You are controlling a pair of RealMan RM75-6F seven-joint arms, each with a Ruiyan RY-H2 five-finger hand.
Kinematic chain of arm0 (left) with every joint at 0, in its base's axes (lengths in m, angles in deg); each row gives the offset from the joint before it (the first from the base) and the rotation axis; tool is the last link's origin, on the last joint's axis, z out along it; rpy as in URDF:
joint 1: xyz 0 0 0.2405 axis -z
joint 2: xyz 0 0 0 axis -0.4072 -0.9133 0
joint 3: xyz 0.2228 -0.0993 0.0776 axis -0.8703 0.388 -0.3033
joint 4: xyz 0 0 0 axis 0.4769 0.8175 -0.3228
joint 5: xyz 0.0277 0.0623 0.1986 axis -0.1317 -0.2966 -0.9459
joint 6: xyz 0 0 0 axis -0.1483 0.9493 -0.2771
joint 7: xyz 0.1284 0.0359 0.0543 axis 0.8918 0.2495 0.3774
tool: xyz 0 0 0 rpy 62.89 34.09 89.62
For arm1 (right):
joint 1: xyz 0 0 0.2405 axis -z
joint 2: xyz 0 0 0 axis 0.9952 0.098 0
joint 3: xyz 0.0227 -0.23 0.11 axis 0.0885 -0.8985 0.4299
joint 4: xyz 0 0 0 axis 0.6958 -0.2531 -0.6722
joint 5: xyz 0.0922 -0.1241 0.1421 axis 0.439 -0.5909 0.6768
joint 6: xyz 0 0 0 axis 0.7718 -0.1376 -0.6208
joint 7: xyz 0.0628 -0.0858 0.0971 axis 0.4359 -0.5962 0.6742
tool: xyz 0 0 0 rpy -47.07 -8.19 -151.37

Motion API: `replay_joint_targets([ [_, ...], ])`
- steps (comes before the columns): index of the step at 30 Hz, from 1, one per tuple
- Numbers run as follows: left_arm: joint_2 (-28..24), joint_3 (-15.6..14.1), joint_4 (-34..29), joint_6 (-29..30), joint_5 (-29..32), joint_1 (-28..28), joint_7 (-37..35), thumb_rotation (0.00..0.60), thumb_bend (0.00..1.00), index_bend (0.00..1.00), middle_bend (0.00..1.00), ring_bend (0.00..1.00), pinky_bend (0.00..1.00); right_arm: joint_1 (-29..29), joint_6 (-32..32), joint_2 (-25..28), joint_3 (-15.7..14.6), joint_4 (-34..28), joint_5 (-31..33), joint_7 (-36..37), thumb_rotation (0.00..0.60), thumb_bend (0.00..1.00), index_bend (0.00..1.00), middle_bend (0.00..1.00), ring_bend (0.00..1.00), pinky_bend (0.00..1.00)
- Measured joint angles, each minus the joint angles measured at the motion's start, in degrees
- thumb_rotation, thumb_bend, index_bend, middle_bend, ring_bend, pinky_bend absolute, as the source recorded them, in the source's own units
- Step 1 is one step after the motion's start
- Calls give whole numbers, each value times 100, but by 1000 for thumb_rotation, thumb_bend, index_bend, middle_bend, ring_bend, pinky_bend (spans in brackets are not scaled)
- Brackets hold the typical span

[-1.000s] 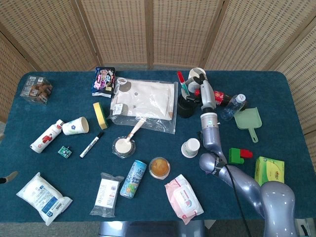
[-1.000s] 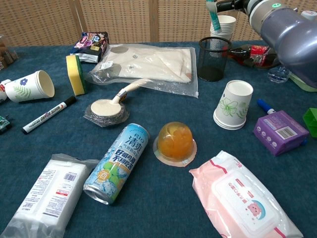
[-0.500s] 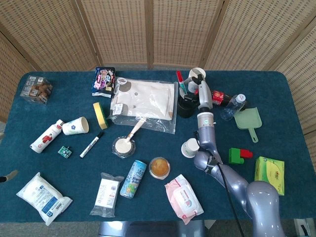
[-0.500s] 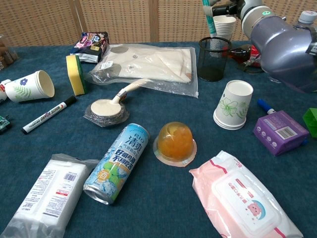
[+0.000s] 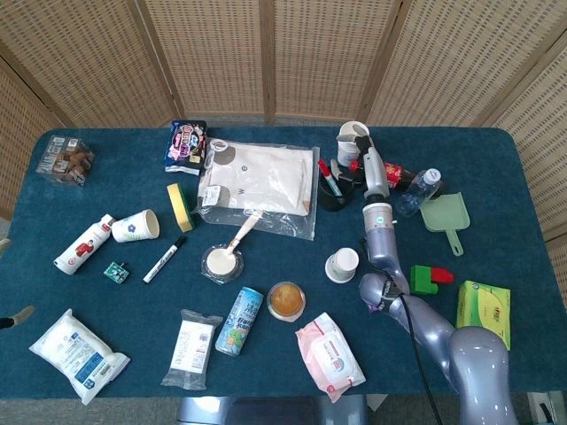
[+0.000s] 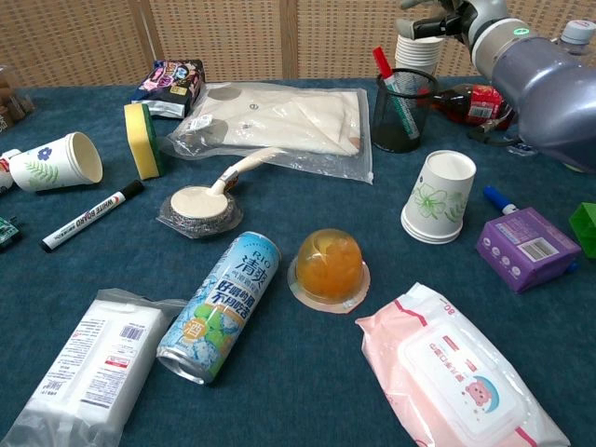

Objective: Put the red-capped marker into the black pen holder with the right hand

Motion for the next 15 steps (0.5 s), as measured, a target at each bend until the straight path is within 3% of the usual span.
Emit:
replay_joint_targets([
  [7,-28,-6,21,27,-51,-22,-109,600,54,0,0,0,0,176,361,170,-93,-360,-234,83,600,467,262,7,0,105],
  [15,-74,-41,45,131,-245,-74,-241,600,55,0,0,0,0,761,1274,921,-419,-1897,-796,-274,600,463,256,7,0,104],
])
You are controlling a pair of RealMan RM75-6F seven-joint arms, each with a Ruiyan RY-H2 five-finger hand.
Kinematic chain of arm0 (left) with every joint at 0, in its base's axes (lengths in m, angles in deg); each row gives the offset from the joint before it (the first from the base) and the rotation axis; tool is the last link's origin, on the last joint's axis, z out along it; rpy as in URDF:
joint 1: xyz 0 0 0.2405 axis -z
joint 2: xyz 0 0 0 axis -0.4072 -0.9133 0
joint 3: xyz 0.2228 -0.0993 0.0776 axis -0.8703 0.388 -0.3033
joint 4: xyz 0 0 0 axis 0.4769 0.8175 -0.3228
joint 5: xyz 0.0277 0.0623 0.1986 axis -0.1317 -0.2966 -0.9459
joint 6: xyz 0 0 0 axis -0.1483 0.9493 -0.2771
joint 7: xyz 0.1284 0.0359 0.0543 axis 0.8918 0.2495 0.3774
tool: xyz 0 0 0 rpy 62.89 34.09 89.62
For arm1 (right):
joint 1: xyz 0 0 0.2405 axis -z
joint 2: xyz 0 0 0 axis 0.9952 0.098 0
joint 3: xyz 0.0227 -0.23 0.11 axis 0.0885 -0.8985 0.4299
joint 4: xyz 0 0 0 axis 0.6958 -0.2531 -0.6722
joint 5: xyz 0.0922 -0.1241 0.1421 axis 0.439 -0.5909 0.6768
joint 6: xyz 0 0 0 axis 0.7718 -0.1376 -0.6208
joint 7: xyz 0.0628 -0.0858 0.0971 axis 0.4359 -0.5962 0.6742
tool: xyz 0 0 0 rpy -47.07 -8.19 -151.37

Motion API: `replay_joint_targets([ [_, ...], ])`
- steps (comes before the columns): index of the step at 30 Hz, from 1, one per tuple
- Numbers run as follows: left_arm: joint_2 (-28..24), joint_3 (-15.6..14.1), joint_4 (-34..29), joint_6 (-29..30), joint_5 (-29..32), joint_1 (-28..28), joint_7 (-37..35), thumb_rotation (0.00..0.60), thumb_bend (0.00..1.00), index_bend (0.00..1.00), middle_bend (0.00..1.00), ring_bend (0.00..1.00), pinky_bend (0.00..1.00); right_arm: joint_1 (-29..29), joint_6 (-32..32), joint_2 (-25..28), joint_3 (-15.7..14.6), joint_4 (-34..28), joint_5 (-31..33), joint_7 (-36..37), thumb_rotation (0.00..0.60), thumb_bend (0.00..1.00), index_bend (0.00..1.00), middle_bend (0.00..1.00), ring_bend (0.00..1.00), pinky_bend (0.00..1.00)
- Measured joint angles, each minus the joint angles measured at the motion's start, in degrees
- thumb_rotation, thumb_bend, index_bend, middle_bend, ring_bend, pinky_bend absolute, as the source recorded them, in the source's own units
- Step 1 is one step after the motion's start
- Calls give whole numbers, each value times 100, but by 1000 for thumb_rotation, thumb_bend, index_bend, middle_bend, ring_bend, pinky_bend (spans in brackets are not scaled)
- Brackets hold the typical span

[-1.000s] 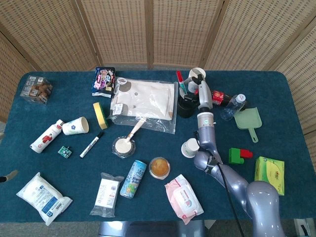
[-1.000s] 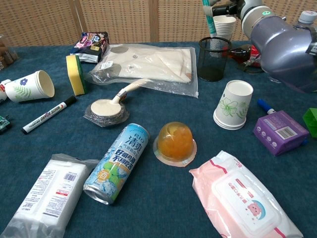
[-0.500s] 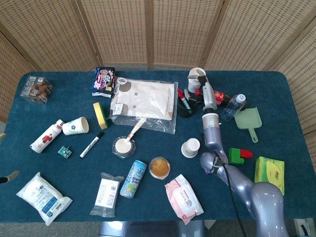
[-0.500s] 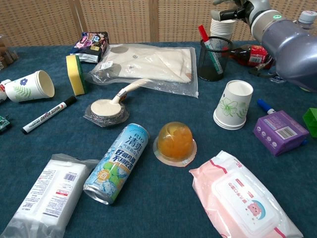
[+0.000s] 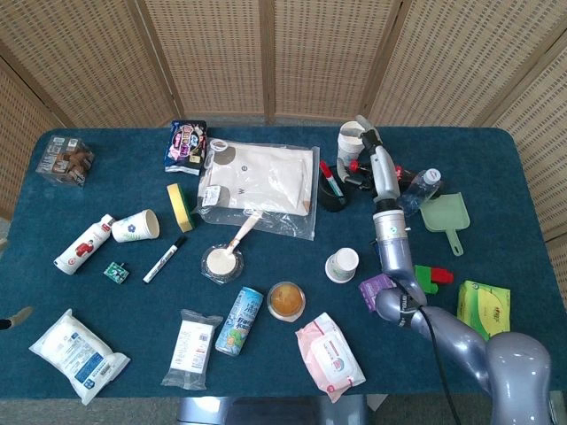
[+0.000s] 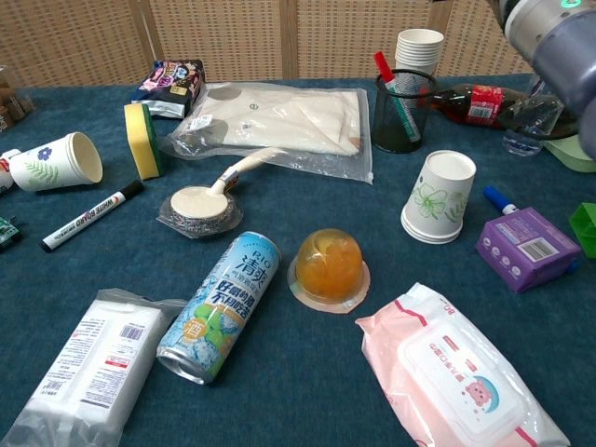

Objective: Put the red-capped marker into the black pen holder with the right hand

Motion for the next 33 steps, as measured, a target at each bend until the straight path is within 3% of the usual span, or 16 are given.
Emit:
replay_joint_targets([
  [4,-24,-24,-7,96,-146,-37,-54,600,54,0,0,0,0,398,341,735,-231,-1135,-255,-726,600,379,251,1,0,104],
  [8,-58,-61,-11,230,-334,-94,-153,600,55,0,0,0,0,941,738,1792,-557,-2404,-580,-1726,600,365,250,0,0,104],
  [12,-81,-107,-1,324,-477,-149,-230,600,54,0,0,0,0,1551,1182,2670,-916,-3274,-924,-2393,600,356,245,0,0,104],
  [21,-110,-190,40,547,-721,-269,-332,600,55,0,0,0,0,2719,2341,3418,-1557,-4067,-1316,-3430,600,346,241,0,0,78],
  [33,-51,-233,26,731,-844,-354,-97,600,54,0,0,0,0,3819,2934,3556,-2307,-4160,-1275,-4205,600,261,234,0,0,26],
])
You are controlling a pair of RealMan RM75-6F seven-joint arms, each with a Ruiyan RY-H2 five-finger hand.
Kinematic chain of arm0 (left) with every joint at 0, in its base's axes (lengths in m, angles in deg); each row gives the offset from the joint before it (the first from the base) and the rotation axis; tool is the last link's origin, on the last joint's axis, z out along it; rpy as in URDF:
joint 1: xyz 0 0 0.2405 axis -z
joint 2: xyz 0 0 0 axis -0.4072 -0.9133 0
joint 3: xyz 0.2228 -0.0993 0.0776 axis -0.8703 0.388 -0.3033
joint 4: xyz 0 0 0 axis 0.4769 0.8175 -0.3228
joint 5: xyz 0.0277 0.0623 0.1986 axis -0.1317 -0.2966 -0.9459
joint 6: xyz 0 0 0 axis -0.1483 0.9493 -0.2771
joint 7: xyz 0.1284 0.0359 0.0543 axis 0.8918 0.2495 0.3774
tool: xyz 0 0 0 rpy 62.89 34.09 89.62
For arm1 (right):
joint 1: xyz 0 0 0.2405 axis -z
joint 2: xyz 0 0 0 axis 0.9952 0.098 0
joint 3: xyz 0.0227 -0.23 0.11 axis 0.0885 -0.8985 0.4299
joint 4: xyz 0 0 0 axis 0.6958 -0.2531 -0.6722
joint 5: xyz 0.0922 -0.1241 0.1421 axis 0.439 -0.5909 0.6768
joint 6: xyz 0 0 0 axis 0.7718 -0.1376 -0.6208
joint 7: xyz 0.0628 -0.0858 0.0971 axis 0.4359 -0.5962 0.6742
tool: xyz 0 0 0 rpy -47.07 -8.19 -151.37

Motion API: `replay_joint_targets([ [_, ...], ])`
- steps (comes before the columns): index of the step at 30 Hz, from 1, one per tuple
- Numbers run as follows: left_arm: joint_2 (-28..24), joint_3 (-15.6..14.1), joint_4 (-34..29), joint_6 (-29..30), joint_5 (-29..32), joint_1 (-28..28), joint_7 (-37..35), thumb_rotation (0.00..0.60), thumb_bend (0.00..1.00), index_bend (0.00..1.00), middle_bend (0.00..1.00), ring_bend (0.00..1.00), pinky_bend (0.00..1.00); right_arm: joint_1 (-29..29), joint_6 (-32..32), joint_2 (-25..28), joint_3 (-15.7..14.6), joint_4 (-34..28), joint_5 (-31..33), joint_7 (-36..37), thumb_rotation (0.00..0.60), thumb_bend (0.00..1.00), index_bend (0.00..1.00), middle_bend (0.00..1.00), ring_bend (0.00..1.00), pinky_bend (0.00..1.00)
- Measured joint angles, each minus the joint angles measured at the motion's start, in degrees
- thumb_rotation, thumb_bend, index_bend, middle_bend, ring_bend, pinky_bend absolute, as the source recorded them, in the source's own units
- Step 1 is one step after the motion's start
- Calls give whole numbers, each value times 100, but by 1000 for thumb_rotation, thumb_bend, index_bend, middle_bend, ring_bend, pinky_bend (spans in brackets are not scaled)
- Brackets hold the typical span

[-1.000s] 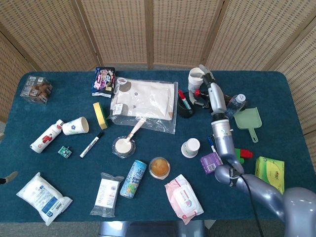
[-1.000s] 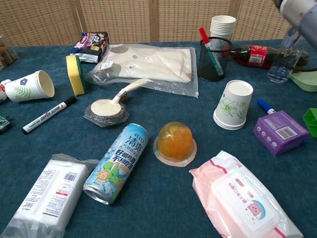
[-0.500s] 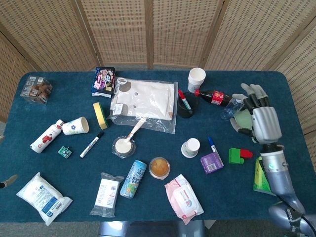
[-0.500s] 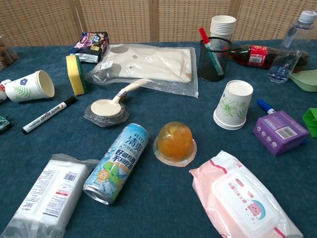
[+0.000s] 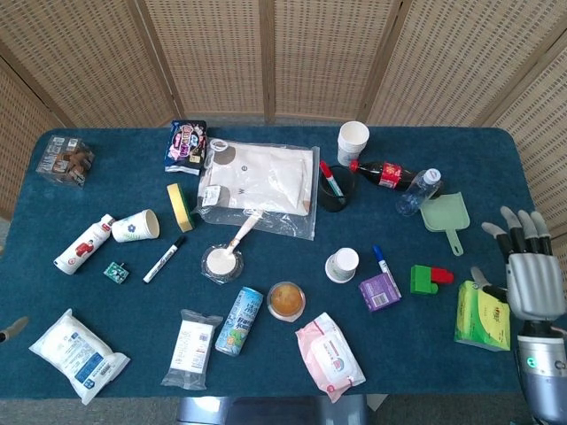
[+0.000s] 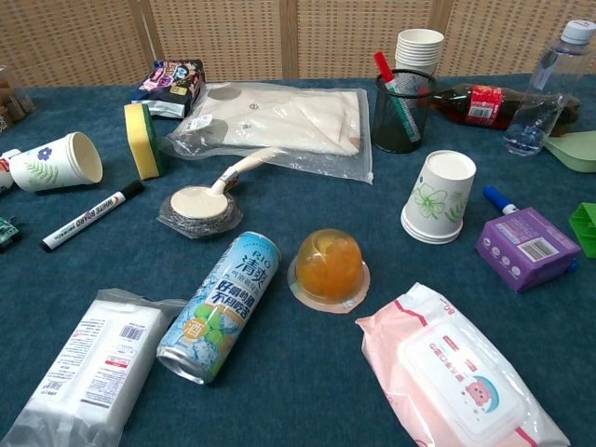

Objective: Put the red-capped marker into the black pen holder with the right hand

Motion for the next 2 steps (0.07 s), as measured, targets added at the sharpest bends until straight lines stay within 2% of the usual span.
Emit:
replay_joint_targets([
  [2,17,-4,-8,21,-16,-9,62,600,54,0,0,0,0,186,62,8,-112,-11,43,-50,600,261,234,0,0,16],
])
